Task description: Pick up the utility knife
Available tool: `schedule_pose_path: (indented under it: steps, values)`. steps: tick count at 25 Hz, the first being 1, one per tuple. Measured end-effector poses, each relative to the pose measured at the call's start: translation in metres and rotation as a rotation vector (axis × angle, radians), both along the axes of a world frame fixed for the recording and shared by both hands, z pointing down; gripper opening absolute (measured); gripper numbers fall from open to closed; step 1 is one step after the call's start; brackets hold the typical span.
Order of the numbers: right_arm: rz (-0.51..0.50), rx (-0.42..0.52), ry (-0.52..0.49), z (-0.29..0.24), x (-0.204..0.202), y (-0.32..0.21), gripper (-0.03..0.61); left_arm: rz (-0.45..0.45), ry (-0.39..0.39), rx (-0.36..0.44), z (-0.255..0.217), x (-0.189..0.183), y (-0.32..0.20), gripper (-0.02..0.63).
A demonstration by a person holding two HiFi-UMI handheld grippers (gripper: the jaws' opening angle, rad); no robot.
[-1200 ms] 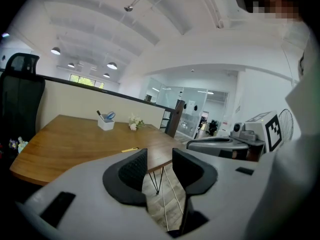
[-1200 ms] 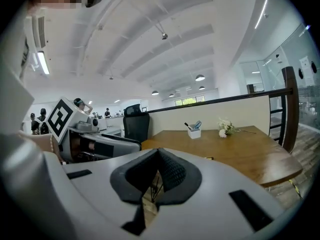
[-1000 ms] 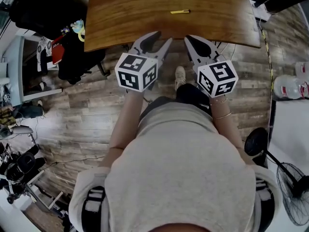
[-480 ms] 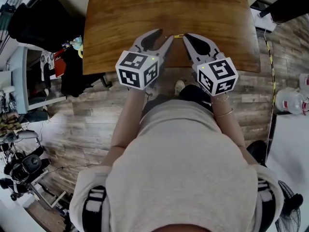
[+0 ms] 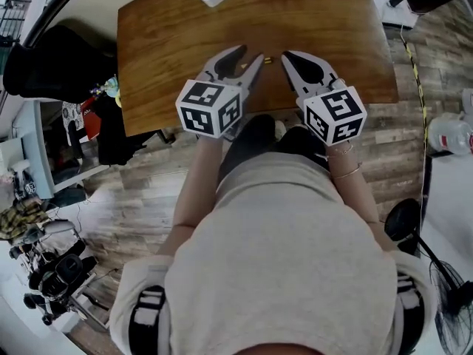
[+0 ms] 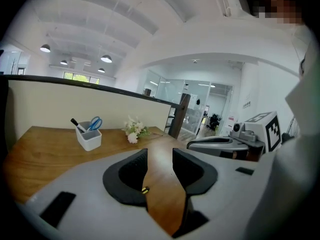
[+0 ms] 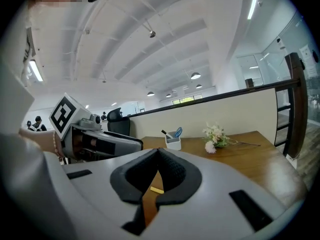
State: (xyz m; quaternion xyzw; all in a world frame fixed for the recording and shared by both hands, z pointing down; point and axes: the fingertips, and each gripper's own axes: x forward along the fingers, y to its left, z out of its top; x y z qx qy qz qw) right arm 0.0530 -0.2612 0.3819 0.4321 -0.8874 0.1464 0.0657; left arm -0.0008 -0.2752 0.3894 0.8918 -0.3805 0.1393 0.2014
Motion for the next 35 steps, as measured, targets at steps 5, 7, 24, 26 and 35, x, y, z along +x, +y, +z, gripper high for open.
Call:
schedule_pose_path:
  steps: [5,7,24,26,35]
  values:
    - [0.066,-0.041,0.006,0.014,0.011,-0.007,0.011,0.068,-0.014,-0.046,0.018,0.005,-0.009,0.159]
    - [0.098,-0.058,0.002,0.018,0.015,-0.01,0.011,0.103,-0.029,-0.062,0.023,0.008,-0.013,0.146]
    - [0.161,-0.205,-0.009,0.07,0.003,-0.011,0.011,0.329,-0.202,-0.117,0.072,0.012,-0.027,0.175]
    - [0.179,-0.222,-0.006,0.077,0.006,-0.012,0.011,0.371,-0.217,-0.129,0.08,0.014,-0.025,0.175]
    - [0.241,-0.295,0.023,0.114,0.025,-0.012,0.011,0.507,-0.39,-0.105,0.124,0.02,-0.027,0.184]
